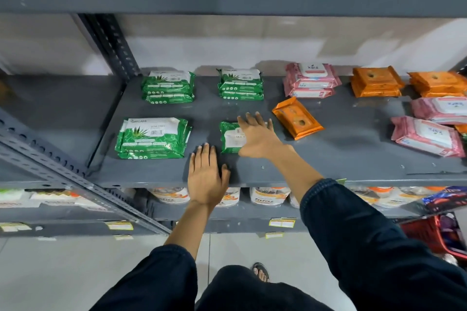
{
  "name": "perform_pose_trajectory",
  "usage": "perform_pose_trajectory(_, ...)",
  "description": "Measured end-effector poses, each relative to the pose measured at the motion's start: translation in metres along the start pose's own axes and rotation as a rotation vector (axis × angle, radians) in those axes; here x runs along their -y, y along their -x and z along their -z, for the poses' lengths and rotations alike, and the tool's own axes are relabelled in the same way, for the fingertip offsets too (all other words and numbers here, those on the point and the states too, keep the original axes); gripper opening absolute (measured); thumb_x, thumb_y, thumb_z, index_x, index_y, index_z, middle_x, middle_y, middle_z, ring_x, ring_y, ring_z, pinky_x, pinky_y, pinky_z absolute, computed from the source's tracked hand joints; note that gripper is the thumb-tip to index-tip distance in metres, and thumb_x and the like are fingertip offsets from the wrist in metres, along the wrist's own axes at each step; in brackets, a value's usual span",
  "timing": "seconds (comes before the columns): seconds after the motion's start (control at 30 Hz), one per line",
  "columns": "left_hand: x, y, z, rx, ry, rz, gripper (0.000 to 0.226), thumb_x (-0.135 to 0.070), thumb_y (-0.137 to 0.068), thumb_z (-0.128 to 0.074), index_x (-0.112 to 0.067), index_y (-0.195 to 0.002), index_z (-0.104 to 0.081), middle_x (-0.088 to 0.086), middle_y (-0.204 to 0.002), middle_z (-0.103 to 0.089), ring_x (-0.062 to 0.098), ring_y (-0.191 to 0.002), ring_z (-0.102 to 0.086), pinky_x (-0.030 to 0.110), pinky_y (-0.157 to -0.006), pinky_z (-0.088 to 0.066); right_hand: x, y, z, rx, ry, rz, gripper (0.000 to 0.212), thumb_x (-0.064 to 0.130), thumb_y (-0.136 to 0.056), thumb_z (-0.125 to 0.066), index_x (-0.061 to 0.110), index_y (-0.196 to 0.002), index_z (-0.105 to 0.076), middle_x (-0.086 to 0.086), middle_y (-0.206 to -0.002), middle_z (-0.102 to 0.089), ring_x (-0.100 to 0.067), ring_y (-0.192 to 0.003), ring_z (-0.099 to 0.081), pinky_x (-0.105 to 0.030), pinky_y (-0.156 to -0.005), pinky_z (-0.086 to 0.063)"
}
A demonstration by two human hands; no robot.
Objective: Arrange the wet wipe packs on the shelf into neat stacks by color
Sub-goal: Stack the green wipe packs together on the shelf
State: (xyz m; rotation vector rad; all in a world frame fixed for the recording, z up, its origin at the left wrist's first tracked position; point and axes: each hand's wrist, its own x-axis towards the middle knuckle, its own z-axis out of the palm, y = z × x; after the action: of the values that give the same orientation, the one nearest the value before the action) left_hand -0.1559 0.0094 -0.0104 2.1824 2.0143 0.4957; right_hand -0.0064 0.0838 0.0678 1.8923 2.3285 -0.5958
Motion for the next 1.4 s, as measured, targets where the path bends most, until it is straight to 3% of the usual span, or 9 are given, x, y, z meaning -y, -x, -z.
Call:
perform_pose_trajectory(0.13,-0.001,0.001,0.000,-0.024,-0.005,0.000,0.065,-0.037,-0.085,-0.025,0.004,-0.132,-0.043,0.023,-0.138,-0.046,0.037,-0.130,-0.038,0.046,-0.111,-0.020,-0.009,0.003,-0.009,-0.059,-0.054,0.016,0.083,0.020,-0.080,-0.065,0.014,-0.149,-0.020,-0.010,-0.158,-0.019,-0.031,-0.148,-0.009,-0.048,-0.121,-0.010)
perform_pose_trajectory(0.3,-0.014,0.001,0.005,-0.123,0.049,-0.004,0.061,-0.030,-0.084,-0.031,0.008,-0.130,-0.044,0.026,-0.135,-0.048,0.041,-0.128,-0.039,0.051,-0.109,-0.028,-0.017,0.018,-0.015,-0.135,-0.111,0.041,0.087,0.016,-0.083,-0.062,0.014,-0.152,-0.008,-0.010,-0.161,-0.006,-0.029,-0.149,0.001,-0.046,-0.122,-0.005)
perform_pose_trajectory(0.43,-0.059,-0.002,0.007,-0.233,0.116,-0.129,0.055,-0.019,-0.083,-0.033,0.007,-0.130,-0.043,0.023,-0.136,-0.047,0.039,-0.129,-0.038,0.048,-0.110,-0.024,-0.046,0.049,-0.007,-0.350,-0.198,0.029,0.075,0.009,-0.083,-0.060,0.007,-0.148,-0.023,-0.015,-0.156,-0.025,-0.033,-0.145,-0.018,-0.045,-0.120,-0.019)
perform_pose_trajectory(0.53,-0.113,-0.007,-0.001,-0.224,0.208,-0.269,0.054,-0.018,-0.082,-0.035,0.007,-0.129,-0.045,0.023,-0.135,-0.048,0.040,-0.127,-0.041,0.049,-0.109,-0.029,-0.092,0.079,0.003,-0.472,-0.223,-0.071,0.068,0.006,-0.081,-0.059,0.007,-0.144,-0.033,-0.016,-0.147,-0.039,-0.035,-0.135,-0.035,-0.042,-0.111,-0.033)
perform_pose_trajectory(0.67,-0.197,-0.013,-0.024,-0.124,0.274,-0.461,0.055,-0.019,-0.081,-0.037,0.006,-0.128,-0.047,0.023,-0.134,-0.049,0.038,-0.126,-0.043,0.049,-0.108,-0.029,-0.167,0.124,0.019,-0.548,-0.199,-0.249,0.064,0.004,-0.081,-0.058,0.004,-0.141,-0.037,-0.016,-0.145,-0.042,-0.034,-0.134,-0.037,-0.040,-0.111,-0.032)
perform_pose_trajectory(0.87,-0.316,-0.023,-0.070,-0.019,0.224,-0.594,0.057,-0.003,-0.069,-0.071,0.010,-0.121,-0.051,0.029,-0.125,-0.054,0.044,-0.117,-0.050,0.057,-0.099,-0.036,-0.284,0.175,0.042,-0.538,-0.155,-0.456,0.069,0.004,-0.077,-0.062,0.004,-0.142,-0.037,-0.019,-0.142,-0.043,-0.037,-0.130,-0.041,-0.042,-0.104,-0.038)
perform_pose_trajectory(1.03,-0.380,-0.032,-0.107,0.044,0.148,-0.511,0.044,-0.012,-0.079,-0.063,0.007,-0.118,-0.054,0.027,-0.120,-0.058,0.043,-0.111,-0.053,0.051,-0.095,-0.044,-0.385,0.213,0.048,-0.493,-0.097,-0.570,0.073,0.007,-0.078,-0.060,0.009,-0.144,-0.030,-0.015,-0.147,-0.037,-0.036,-0.135,-0.034,-0.048,-0.109,-0.035)
perform_pose_trajectory(1.23,-0.388,-0.031,-0.132,0.063,0.066,-0.337,0.039,-0.016,-0.084,-0.059,0.007,-0.115,-0.055,0.028,-0.122,-0.057,0.043,-0.114,-0.050,0.051,-0.100,-0.038,-0.462,0.230,0.048,-0.271,0.002,-0.699,0.086,0.010,-0.085,-0.062,0.017,-0.152,-0.009,-0.014,-0.161,-0.001,-0.036,-0.148,-0.001,-0.057,-0.119,-0.011)
perform_pose_trajectory(1.4,-0.388,-0.032,-0.130,0.027,0.055,-0.329,0.041,-0.018,-0.086,-0.057,0.007,-0.120,-0.053,0.027,-0.126,-0.055,0.042,-0.117,-0.048,0.050,-0.103,-0.036,-0.484,0.225,0.055,-0.214,0.006,-0.678,0.091,-0.009,-0.083,-0.051,0.015,-0.152,0.003,-0.015,-0.161,0.009,-0.038,-0.148,0.006,-0.058,-0.120,-0.008)
